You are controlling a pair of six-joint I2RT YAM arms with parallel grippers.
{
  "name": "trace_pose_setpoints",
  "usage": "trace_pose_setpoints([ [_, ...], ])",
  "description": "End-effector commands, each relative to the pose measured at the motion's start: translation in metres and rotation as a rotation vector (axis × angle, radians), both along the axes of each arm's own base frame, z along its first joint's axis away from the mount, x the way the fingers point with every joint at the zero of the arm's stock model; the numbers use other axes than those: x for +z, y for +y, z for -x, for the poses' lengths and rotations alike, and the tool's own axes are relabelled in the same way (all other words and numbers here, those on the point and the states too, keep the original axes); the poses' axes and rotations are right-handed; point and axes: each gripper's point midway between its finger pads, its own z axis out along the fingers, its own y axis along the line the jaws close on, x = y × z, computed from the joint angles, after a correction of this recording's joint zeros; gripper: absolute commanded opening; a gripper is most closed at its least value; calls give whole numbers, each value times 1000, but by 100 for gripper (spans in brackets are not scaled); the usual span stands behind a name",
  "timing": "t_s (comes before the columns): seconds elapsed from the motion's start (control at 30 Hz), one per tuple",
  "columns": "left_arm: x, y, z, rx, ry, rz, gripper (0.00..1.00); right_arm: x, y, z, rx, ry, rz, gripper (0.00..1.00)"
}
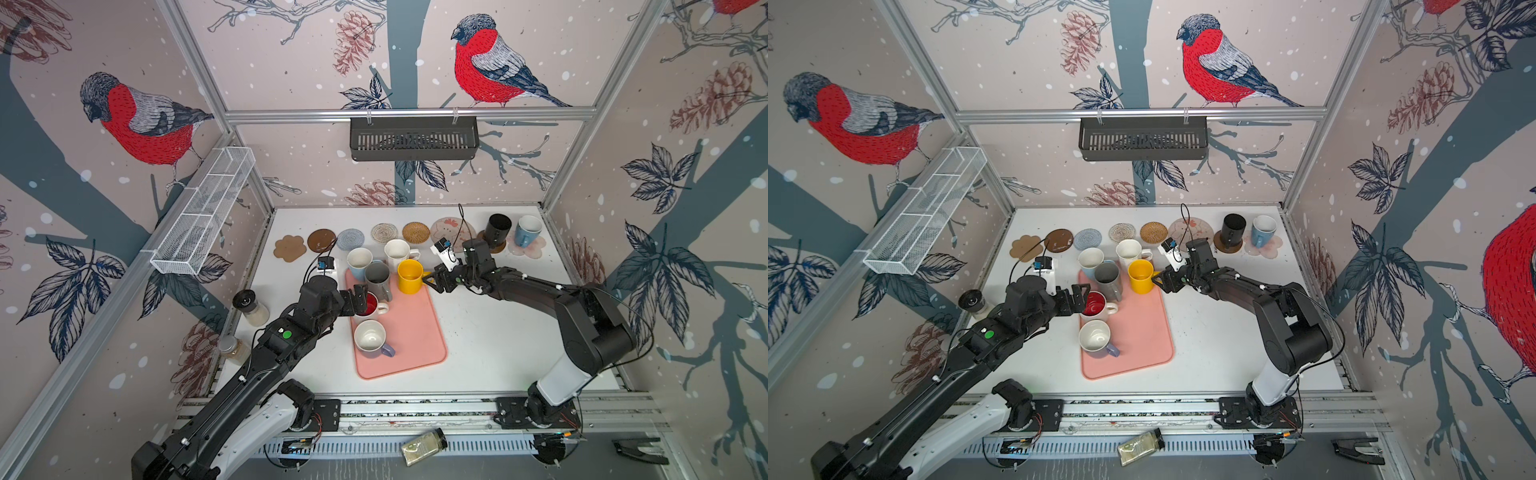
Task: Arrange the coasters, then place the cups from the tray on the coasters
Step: 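Lower the right gripper onto the yellow mug rim and close it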
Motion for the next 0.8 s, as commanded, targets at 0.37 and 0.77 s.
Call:
trace_pose_setpoints([
  [0.37, 15, 0, 3, -16, -57, 34, 97, -6, 22, 36, 130, 33, 31, 59],
  [0.77, 16, 3, 5, -4, -66, 41, 97, 4, 31, 55, 88, -2, 50, 52],
])
